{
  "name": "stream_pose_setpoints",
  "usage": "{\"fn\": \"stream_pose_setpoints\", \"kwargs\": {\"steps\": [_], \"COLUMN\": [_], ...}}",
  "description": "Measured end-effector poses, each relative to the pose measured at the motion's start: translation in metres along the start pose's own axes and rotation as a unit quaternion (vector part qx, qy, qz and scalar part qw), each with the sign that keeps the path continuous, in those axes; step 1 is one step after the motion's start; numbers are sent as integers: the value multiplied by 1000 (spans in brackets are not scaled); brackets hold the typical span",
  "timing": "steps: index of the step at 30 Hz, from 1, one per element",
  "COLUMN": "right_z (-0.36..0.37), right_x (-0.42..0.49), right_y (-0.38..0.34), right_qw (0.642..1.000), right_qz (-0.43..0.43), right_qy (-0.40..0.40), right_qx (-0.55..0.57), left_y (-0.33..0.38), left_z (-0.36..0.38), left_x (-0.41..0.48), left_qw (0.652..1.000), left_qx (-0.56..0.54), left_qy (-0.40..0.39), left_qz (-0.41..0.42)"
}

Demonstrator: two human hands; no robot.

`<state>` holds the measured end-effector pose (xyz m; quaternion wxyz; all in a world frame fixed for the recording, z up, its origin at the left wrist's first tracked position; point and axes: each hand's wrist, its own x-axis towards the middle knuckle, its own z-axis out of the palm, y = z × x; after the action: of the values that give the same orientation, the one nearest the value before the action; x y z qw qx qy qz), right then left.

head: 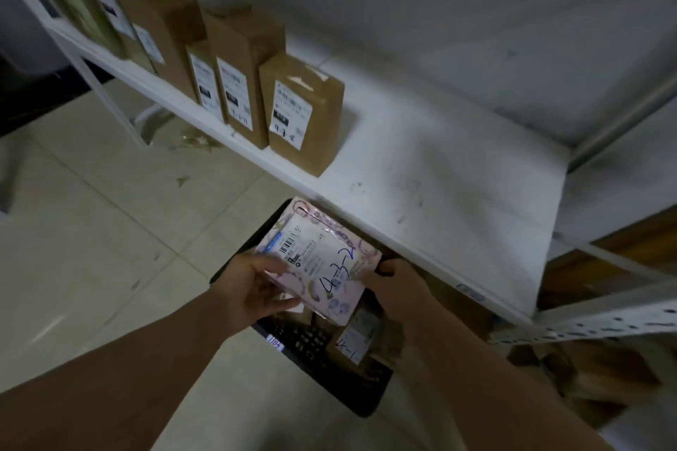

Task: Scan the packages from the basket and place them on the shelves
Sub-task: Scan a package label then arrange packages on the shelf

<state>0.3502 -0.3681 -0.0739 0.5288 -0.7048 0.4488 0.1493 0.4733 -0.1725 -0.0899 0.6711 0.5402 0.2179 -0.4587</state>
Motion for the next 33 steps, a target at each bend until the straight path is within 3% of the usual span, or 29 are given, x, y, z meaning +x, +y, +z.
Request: {"fn": "stream_pose_setpoints", "kwargs": {"steps": [3, 7, 15, 26, 30, 33], "right_z": [-28, -63, -122, -132, -141, -159], "right_x": [-59, -136, -280, -401, -418, -427], "right_y": [-45, -99, -186, -234, -234, -226], "right_qw": [992, 980, 983, 975, 970, 967], "right_qz": [4, -6, -123, -222, -239, -243], "right_qy": [-25, -62, -38, 5, 41, 43], "right_qx": [122, 188, 130, 18, 23, 70], "left_y": [32, 80, 173, 233, 227, 222], "left_z": [10, 24, 29, 59, 74, 84], "left_x": [-57, -133, -276, -377, -396, -402], "left_qw": [996, 982, 925, 861, 813, 821], "left_qx": [-8, 43, 270, 347, 428, 407], "left_qy": [-85, -182, -267, -344, -368, -368], "left_qz": [-22, -19, 11, 139, 144, 155]}}
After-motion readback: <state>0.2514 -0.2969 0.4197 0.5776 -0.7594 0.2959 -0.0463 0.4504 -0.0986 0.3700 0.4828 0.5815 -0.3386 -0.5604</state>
